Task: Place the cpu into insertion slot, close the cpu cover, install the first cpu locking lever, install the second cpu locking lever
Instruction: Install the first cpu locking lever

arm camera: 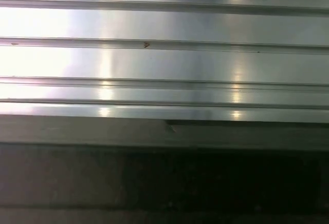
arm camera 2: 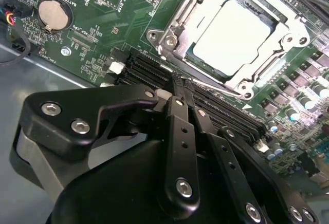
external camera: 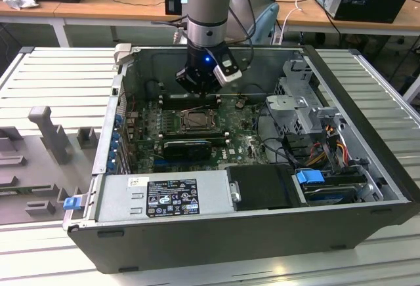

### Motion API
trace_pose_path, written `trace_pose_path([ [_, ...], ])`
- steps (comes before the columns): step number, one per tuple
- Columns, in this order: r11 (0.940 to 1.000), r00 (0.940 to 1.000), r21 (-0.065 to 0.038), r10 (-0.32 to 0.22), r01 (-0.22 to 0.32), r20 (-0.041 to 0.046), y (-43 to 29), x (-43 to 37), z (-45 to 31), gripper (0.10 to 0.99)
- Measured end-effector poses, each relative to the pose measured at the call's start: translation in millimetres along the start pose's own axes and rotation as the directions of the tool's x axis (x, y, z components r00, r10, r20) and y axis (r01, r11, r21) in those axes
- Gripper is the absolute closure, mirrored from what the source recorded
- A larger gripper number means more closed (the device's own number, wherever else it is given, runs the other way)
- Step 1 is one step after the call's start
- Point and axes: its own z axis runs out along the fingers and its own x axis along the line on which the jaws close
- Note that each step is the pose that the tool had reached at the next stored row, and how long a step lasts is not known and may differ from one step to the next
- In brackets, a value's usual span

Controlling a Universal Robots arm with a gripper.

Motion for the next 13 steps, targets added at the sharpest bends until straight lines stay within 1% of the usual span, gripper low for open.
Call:
trace_pose_path([
  [13, 1.0, 1.0, 0.0, -0.002, 0.002, -0.0003, -2.7, -0.5, 3.8, 0.98],
])
